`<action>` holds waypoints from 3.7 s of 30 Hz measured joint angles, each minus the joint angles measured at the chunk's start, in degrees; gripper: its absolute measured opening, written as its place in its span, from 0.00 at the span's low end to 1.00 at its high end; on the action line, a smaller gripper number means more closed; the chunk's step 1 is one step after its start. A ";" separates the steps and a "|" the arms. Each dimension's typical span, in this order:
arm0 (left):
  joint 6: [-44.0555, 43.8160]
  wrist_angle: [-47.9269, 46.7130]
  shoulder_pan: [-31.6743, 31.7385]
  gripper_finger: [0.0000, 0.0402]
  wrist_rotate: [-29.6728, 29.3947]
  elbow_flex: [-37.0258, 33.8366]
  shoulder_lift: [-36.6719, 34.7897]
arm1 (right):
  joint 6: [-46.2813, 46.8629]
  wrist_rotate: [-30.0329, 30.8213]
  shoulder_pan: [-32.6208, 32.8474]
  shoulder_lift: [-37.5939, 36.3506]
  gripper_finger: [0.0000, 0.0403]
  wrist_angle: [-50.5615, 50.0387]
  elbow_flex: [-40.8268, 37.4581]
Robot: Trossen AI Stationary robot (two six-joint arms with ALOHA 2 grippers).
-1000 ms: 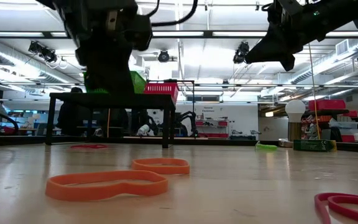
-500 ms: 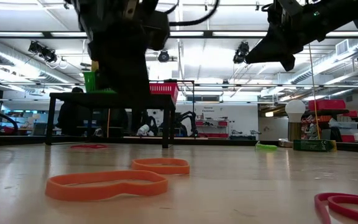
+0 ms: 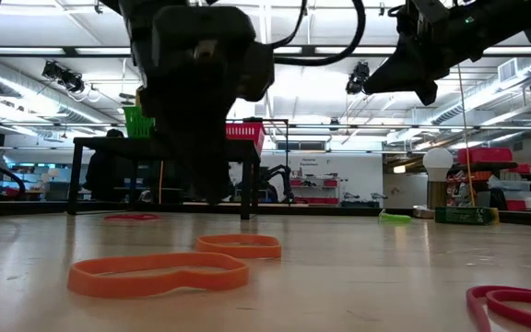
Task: Pick & Place Office Desk Supplies
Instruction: Put the orange rubber band into the red bin, then put the red rubber band into the red bin
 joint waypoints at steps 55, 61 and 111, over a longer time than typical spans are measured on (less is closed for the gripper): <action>3.73 -8.25 1.53 0.01 -7.47 4.96 -9.25 | 0.12 0.02 -0.02 0.00 0.09 0.16 0.00; 3.57 -8.72 8.37 0.01 -17.80 5.02 -18.36 | 0.12 0.02 -0.07 0.00 0.09 0.19 0.00; 32.97 -13.66 50.95 0.33 -7.43 20.72 -21.34 | 0.00 0.00 -0.07 0.00 0.09 0.16 0.00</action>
